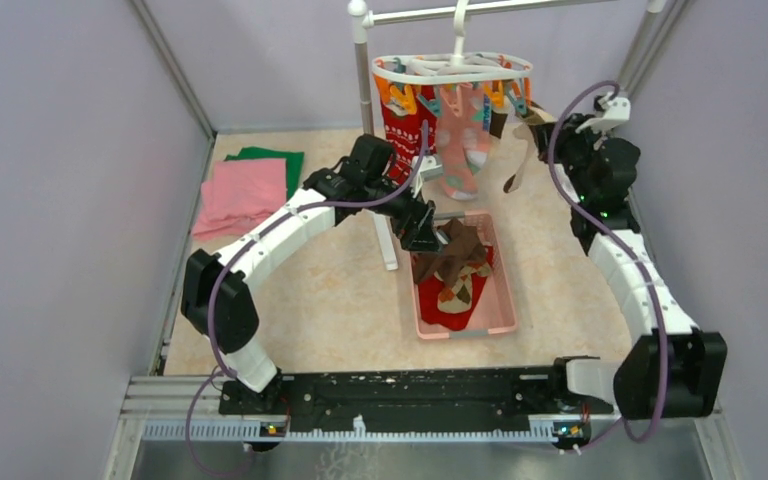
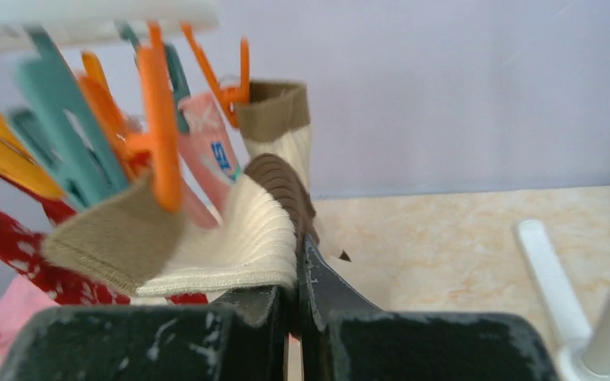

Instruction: Remove the socks clipped to the hanger

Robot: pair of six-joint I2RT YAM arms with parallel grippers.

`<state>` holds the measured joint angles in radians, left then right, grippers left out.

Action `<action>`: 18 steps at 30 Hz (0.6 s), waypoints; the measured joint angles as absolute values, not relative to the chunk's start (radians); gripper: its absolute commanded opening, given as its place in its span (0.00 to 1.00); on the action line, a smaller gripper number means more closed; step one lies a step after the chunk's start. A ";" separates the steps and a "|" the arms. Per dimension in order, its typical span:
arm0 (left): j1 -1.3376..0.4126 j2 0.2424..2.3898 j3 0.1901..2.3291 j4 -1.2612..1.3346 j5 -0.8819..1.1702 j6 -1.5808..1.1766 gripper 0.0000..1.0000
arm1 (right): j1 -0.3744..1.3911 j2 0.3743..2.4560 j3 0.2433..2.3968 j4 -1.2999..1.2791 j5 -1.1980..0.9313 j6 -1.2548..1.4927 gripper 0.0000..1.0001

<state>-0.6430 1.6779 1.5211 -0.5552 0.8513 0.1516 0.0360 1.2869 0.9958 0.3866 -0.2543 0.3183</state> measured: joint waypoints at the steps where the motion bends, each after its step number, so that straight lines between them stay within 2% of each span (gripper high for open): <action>1: -0.643 1.678 1.521 -0.556 0.847 0.151 0.99 | 0.036 1.248 0.997 0.358 -0.213 0.325 0.00; 11: -0.625 1.631 1.521 -0.596 0.855 0.149 0.99 | 0.037 0.960 1.025 0.094 0.065 0.346 0.00; 18: -0.583 1.626 1.547 -0.636 0.878 0.151 0.99 | 0.045 0.874 1.047 -0.023 0.008 0.379 0.00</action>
